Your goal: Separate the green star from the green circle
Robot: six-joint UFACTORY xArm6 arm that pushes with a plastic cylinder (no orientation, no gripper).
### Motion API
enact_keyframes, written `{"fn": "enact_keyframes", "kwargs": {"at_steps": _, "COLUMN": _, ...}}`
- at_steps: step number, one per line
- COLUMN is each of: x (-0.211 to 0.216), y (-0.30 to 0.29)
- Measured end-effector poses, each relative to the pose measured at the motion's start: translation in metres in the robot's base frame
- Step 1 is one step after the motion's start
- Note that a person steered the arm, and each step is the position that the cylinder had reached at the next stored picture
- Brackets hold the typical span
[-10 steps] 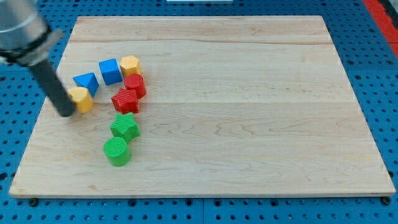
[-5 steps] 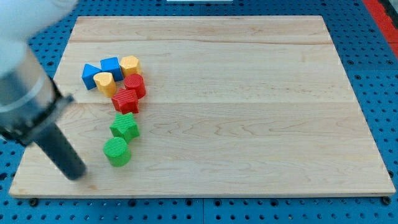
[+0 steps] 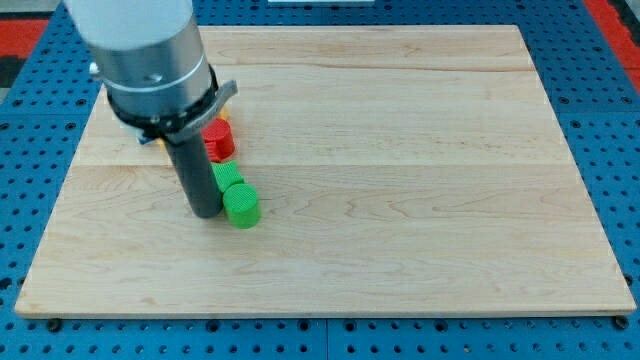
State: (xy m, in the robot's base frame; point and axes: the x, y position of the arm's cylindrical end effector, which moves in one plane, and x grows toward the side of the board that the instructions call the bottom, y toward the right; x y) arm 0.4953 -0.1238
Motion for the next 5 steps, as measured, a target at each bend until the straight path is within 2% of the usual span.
{"fn": "enact_keyframes", "kwargs": {"at_steps": 2, "x": -0.052, "y": 0.003}}
{"fn": "enact_keyframes", "kwargs": {"at_steps": 4, "x": -0.008, "y": 0.000}}
{"fn": "enact_keyframes", "kwargs": {"at_steps": 5, "x": -0.005, "y": -0.024}}
